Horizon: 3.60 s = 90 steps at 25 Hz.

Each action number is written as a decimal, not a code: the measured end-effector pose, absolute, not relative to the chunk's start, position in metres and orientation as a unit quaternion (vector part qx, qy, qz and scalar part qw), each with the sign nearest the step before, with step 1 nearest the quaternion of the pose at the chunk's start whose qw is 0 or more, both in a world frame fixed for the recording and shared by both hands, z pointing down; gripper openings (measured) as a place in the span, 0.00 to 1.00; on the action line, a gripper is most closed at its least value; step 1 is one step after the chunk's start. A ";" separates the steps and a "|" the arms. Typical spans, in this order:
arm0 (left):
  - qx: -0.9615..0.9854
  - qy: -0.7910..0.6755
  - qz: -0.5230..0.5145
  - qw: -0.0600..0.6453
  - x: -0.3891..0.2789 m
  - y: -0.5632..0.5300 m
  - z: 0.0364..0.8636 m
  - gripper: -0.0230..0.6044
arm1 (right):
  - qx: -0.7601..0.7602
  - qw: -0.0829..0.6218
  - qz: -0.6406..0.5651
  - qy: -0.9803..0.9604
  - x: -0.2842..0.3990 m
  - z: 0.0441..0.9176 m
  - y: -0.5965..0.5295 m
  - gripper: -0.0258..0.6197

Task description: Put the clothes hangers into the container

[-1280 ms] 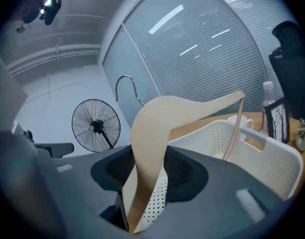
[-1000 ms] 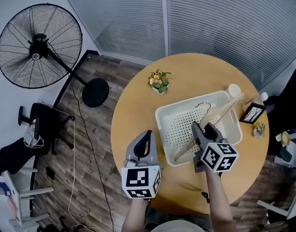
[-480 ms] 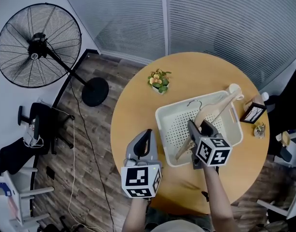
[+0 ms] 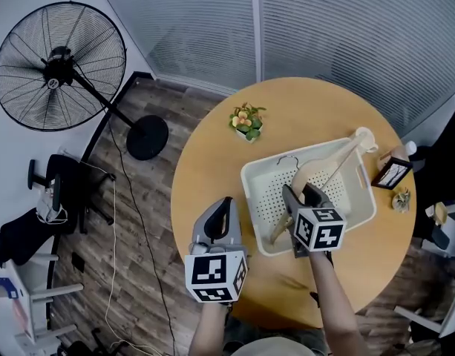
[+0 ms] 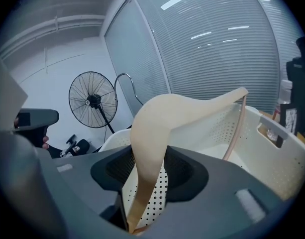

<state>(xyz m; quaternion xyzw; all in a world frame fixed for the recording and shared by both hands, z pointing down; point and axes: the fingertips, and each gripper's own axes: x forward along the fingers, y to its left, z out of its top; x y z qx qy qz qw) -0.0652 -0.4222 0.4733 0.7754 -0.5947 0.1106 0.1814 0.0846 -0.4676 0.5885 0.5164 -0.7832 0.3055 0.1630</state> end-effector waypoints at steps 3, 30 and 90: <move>0.774 -0.596 0.109 0.183 -0.067 -0.424 0.474 0.04 | 0.521 0.163 0.306 -0.780 0.084 0.590 -0.470 0.37; 0.769 -0.611 0.095 0.161 -0.080 -0.427 0.452 0.04 | 0.549 0.171 0.224 -0.787 0.111 0.550 -0.472 0.37; 0.782 -0.621 -0.014 0.046 -0.070 -0.361 0.321 0.04 | 0.671 0.028 0.023 -0.741 0.198 0.344 -0.352 0.08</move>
